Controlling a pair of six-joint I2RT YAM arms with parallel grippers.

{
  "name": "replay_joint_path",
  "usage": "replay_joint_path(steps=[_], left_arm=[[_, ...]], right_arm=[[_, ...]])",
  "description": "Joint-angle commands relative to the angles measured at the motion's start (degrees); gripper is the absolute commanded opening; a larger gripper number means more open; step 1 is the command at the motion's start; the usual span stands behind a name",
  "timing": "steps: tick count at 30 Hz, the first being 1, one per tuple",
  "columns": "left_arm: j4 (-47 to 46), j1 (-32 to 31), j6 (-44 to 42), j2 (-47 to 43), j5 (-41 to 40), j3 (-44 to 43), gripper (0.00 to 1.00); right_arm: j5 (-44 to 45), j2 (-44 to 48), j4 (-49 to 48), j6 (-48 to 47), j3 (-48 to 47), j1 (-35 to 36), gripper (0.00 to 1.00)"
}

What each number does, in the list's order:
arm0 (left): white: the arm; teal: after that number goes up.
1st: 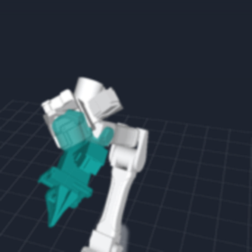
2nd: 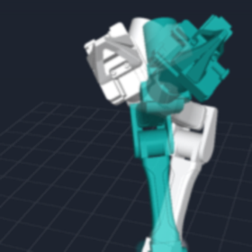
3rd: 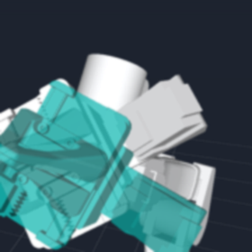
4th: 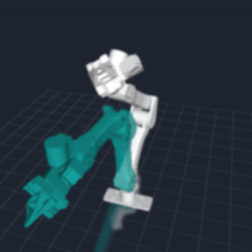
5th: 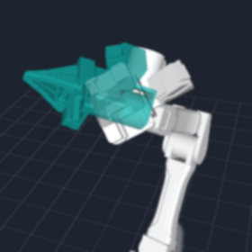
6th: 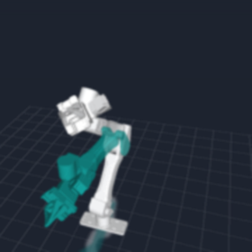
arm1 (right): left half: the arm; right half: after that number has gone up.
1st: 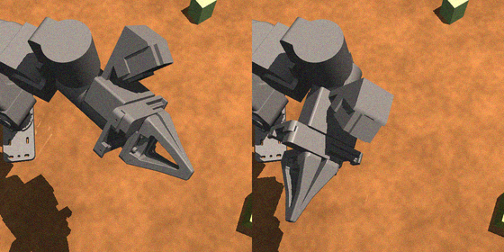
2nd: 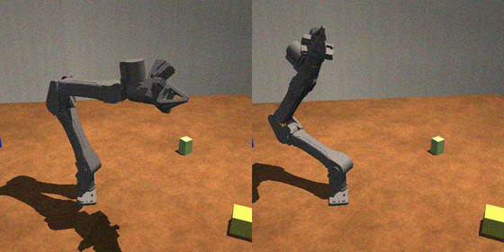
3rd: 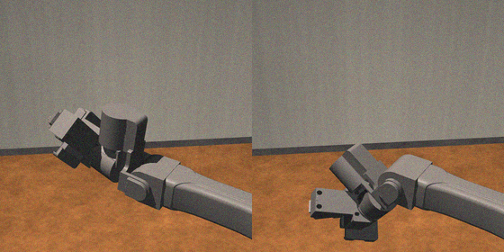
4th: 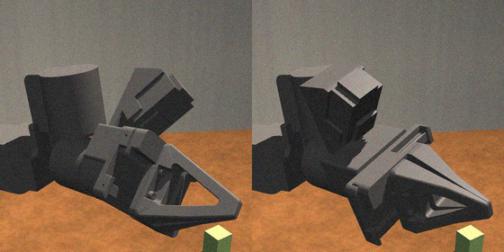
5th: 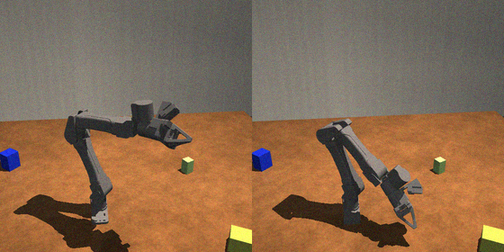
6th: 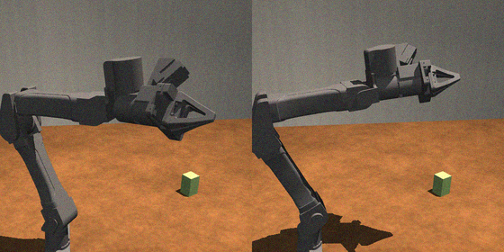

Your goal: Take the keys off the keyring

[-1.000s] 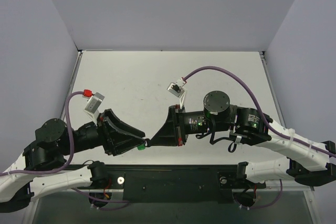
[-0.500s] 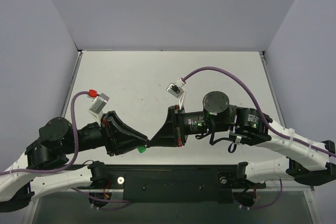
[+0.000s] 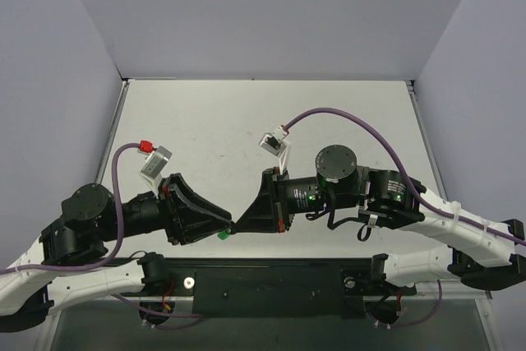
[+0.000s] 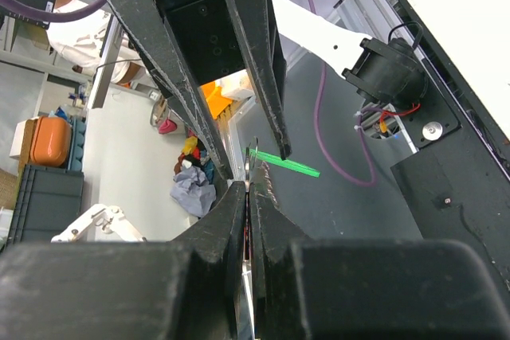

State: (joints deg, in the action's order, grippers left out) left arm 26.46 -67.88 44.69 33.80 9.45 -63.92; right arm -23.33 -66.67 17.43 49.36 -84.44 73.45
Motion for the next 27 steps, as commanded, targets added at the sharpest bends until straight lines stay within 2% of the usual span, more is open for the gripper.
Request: replay_joint_path(steps=[1,10,27], left_arm=[[-0.4,-0.2,-0.5,-0.5,-0.2,-2.5,0.41],[-0.3,-0.2,-0.5,0.0,0.4,-2.9,0.33],[-1.7,-0.2,0.1,1.0,3.6,-1.9,0.31]], right_arm=[[0.0,-0.1,-1.0,-0.8,-2.1,0.6,0.0],[0.1,-0.2,-0.7,-0.9,-2.2,0.9,0.0],[1.3,0.2,-0.4,-1.4,-2.1,1.3,0.0]])
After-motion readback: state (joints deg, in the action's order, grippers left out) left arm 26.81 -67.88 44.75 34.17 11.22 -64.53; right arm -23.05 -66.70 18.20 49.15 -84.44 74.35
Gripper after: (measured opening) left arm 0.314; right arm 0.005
